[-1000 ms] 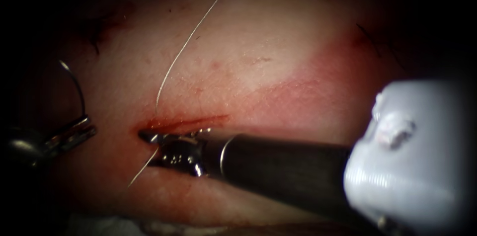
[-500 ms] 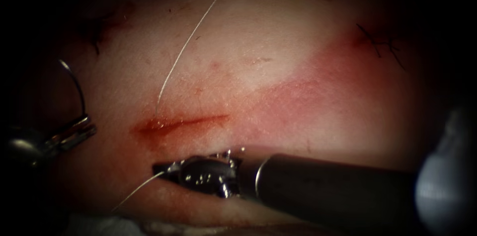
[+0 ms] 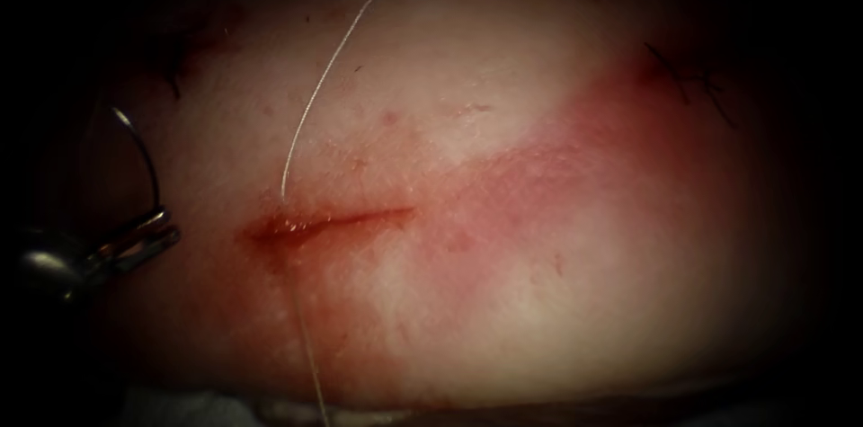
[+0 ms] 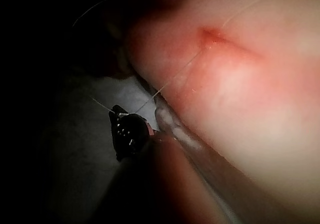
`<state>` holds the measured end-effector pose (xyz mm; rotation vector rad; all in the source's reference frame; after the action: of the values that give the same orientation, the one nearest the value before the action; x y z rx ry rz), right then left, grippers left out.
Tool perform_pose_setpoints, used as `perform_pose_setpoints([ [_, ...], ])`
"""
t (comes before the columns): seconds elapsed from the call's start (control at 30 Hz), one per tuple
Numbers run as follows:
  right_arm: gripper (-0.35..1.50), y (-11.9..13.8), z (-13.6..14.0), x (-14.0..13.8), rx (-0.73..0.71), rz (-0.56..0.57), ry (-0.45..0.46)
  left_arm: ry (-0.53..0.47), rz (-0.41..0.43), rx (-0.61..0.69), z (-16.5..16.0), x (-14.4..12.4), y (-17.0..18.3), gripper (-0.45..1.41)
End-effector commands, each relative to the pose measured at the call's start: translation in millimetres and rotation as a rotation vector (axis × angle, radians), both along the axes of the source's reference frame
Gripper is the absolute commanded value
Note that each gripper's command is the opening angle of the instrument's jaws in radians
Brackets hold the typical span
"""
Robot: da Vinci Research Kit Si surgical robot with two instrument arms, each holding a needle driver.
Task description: Wound Closure
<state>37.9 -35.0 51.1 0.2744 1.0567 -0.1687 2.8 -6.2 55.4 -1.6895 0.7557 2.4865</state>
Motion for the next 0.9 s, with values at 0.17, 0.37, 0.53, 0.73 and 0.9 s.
perform_pose_setpoints([
  [0.17,0.91,-1.3,-3.8,2.7,-0.015,0.063,0.094,0.002,0.001,0.004,0.6,-0.7,-0.5,-0.45],
  [0.37,1.48,10.2,-0.4,-3.1,-0.074,0.214,0.068,0.001,0.002,0.004,0.6,-0.7,-0.5,-0.45],
  [0.53,1.48,16.3,4.1,-5.0,-0.126,0.248,0.043,0.002,0.001,0.004,0.7,-0.8,-0.5,-0.45],
  [0.73,1.48,19.0,10.8,1.1,-0.212,0.201,0.031,0.006,0.000,0.005,0.7,-0.8,-0.6,-0.45],
  [0.9,1.45,20.6,16.3,5.4,-0.287,0.134,0.012,0.006,0.001,0.005,0.7,-0.7,-0.7,-0.45],
])
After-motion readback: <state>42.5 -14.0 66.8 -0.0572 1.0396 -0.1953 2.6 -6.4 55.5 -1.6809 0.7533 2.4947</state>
